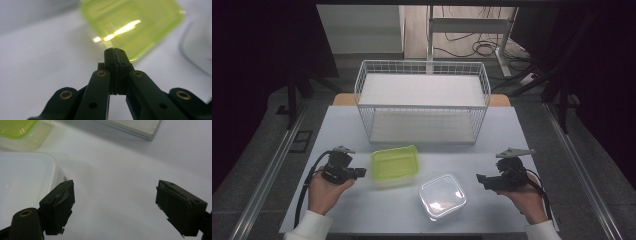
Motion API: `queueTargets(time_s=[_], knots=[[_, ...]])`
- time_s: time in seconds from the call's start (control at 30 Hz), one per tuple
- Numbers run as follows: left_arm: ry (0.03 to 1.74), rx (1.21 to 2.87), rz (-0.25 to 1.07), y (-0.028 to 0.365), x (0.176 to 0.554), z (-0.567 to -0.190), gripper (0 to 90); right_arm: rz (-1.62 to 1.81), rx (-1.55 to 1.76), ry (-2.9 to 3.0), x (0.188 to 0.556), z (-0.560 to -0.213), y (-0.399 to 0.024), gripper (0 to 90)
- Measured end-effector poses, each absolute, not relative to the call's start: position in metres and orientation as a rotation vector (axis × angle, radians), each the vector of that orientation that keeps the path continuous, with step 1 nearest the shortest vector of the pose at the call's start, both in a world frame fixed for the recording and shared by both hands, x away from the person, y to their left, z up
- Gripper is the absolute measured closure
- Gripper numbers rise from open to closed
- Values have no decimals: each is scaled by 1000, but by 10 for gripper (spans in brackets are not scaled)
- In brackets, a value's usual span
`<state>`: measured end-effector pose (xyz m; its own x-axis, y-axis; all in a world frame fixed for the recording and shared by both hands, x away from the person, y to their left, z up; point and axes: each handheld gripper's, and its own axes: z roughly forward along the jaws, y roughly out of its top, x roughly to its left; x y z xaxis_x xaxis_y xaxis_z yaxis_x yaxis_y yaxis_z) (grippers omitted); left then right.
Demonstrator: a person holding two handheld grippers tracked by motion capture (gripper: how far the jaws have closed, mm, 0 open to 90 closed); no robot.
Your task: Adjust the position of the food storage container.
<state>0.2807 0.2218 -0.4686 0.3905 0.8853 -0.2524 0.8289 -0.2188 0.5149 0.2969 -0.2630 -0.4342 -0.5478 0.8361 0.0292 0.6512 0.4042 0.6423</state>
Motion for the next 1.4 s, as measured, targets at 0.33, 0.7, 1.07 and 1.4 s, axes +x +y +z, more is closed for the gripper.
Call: queueTargets(time_s=[0.33, 0.7, 1.07, 1.4], knots=[[1506, 2101, 56, 225, 302, -497, 900, 868, 1296, 2375, 298, -438, -261, 157], [1493, 2109, 55, 217, 313, -499, 900, 885, 1296, 2384, 297, -436, -260, 156], [1471, 2111, 34, 190, 332, -503, 900, 881, 1299, 2388, 297, -436, -259, 157], [1431, 2125, 31, 160, 349, -501, 900, 876, 1298, 2392, 297, -437, -260, 157]])
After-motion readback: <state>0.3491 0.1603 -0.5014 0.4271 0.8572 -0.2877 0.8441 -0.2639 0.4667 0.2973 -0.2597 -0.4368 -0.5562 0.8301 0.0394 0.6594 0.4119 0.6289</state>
